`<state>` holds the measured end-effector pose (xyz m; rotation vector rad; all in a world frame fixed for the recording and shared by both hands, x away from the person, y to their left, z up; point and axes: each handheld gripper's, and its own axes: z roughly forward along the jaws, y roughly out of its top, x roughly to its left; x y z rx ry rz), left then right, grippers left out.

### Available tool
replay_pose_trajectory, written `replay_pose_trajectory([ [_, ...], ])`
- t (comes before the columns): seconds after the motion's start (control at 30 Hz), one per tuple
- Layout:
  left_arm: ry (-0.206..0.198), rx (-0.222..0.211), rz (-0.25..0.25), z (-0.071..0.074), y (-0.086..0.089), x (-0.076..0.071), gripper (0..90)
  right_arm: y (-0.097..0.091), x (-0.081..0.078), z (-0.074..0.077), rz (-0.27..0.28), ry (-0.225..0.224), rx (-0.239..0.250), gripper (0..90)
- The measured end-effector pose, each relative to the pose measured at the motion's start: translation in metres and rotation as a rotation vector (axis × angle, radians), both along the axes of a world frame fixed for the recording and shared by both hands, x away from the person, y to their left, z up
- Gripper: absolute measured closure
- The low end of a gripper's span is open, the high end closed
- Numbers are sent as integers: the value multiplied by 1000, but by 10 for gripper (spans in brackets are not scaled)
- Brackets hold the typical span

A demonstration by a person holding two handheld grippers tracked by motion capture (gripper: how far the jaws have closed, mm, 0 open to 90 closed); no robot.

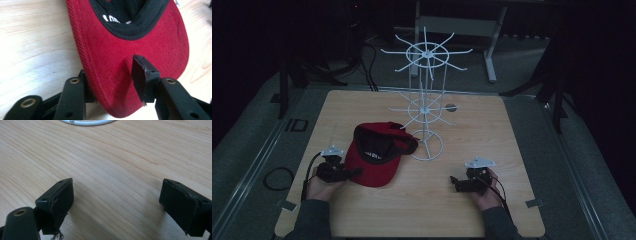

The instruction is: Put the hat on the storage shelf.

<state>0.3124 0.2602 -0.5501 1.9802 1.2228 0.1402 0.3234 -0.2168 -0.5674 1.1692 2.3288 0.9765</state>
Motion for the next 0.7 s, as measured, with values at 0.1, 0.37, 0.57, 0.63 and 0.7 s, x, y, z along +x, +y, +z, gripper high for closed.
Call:
replay_pose_trajectory([
  [0.1, 19, -9, -31, -2, -3, 0, 601, 0, 0, 0, 0, 0, 0, 121],
  [0.37, 59, -38, -80, 3, -10, -2, 694, 0, 0, 0, 0, 0, 0, 121],
  [0.57, 15, -74, -64, 12, -12, -6, 801, 0, 0, 0, 0, 0, 0, 121],
  [0.63, 5, -98, -39, 13, -10, -7, 825, 0, 0, 0, 0, 0, 0, 121],
  [0.7, -19, -119, -15, 16, -8, -8, 851, 0, 0, 0, 0, 0, 0, 121],
])
